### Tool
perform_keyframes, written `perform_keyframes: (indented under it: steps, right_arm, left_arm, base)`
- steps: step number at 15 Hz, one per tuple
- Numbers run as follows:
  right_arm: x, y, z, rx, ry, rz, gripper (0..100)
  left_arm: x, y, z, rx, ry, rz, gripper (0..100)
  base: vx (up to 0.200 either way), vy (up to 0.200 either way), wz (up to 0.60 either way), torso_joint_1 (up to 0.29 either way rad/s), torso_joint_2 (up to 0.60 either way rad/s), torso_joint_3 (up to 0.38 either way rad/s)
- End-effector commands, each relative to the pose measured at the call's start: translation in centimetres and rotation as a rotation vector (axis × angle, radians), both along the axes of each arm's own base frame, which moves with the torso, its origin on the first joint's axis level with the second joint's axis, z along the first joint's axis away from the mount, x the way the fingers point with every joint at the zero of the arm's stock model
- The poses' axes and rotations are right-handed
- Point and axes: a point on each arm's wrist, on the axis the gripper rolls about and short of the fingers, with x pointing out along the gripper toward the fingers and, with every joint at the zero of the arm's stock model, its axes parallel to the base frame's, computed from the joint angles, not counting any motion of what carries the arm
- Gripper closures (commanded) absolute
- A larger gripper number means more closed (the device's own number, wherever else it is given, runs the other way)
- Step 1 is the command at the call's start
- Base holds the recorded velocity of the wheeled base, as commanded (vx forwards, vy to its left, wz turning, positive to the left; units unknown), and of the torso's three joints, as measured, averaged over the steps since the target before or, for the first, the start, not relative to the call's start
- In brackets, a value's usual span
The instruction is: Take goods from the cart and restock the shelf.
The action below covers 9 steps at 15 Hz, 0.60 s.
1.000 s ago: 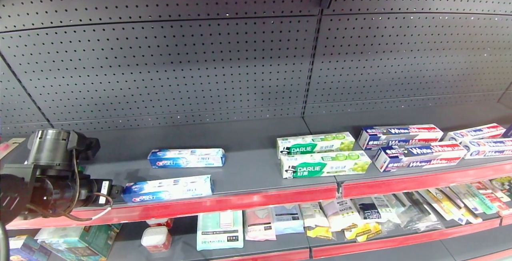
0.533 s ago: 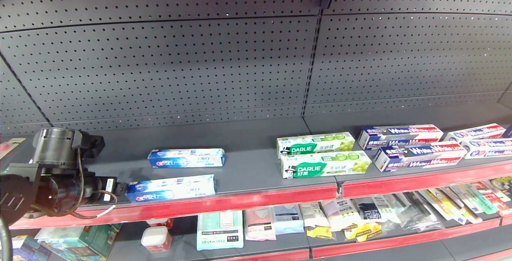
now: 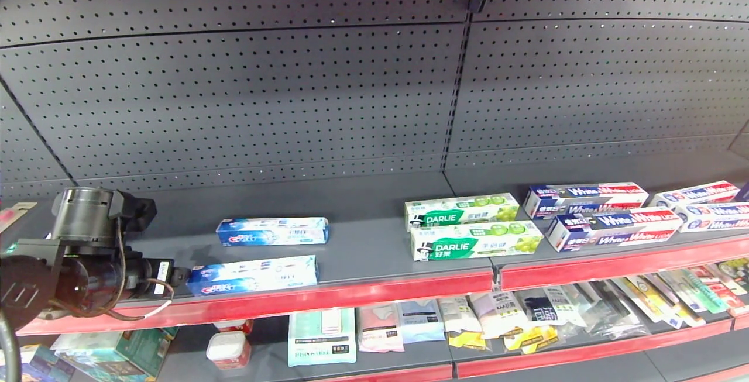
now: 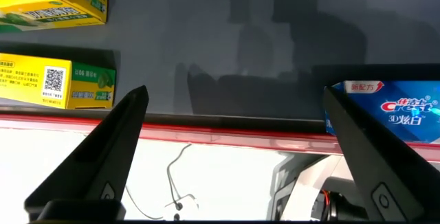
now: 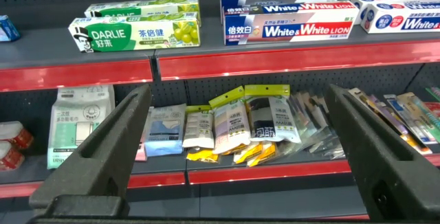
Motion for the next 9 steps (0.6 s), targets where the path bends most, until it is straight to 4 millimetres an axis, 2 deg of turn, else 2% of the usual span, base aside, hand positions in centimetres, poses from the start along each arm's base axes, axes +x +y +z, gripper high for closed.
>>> perform_keyframes:
  steps: [1,9]
  right_arm:
    - [0.0,0.0,-0.01,0.0,0.001,0.0,0]
    - [0.0,0.0,0.01,0.0,0.0,0.0,0]
  left_arm:
    - [0.06,-0.01,0.05,0.001,-0.008,-0.001,0]
    - [0.17,-0.46,-0.01,0.001,-0.008,-0.017,0]
  base:
    - [0.0,0.0,0.0,0.0,0.0,0.0]
    - [0.0,0.0,0.0,0.0,0.0,0.0]
